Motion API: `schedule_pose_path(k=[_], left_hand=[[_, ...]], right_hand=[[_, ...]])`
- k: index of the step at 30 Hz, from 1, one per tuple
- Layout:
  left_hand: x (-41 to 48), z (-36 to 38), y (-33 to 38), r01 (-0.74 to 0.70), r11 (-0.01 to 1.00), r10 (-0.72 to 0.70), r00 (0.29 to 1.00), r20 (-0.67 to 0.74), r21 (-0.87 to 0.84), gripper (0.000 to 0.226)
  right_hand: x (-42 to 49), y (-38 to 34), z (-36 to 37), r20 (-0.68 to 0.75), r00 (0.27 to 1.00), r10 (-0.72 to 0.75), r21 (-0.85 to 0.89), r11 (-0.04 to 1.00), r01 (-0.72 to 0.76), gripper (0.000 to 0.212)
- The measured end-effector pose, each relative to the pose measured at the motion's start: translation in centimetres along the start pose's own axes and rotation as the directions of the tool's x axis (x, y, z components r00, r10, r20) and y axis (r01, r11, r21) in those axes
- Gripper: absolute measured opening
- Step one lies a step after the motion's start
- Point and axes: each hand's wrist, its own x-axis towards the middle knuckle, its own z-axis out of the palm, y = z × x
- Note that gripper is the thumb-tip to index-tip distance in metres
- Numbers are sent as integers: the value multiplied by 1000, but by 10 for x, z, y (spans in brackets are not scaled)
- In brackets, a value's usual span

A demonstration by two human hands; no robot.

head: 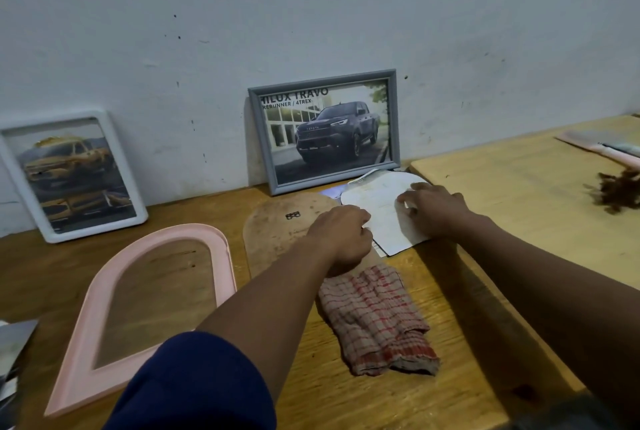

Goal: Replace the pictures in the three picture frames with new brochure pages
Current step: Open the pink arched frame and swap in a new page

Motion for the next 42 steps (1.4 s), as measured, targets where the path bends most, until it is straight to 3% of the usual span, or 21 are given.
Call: schedule_pose_path(k=[7,13,20,25,30,36,42], left_hand=[[-2,-1,0,2,1000,-2,1000,-9,-1,36],[-20,-10,-5,-16,1000,16,999,-30,5,51],[-70,-45,-57,119,993,-120,986,-118,-12,55],[-133,-68,-110,274,960,-281,947,-158,-66,52],[-193,-78,-159,434,890,-456,865,-208,-143,51],[-239,-77,-194,508,834,-549,802,-234,-217,53],[-284,-87,-223,567,810,-584,759,-288,-148,47]], right_hand=[[-14,-12,2,16,1000,-19,43,999,18,46],[-23,-28,-9,-51,999,-17,102,994,22,43],[-35,-115,-27,-88,977,-192,258,943,209,39],[-45,-201,-22,-62,946,-319,279,904,324,40],[-56,-258,-12,-21,947,-322,279,907,315,43],[-70,-302,8,-74,920,-384,222,893,391,44],[-91,-372,11,-102,851,-515,297,801,520,37]])
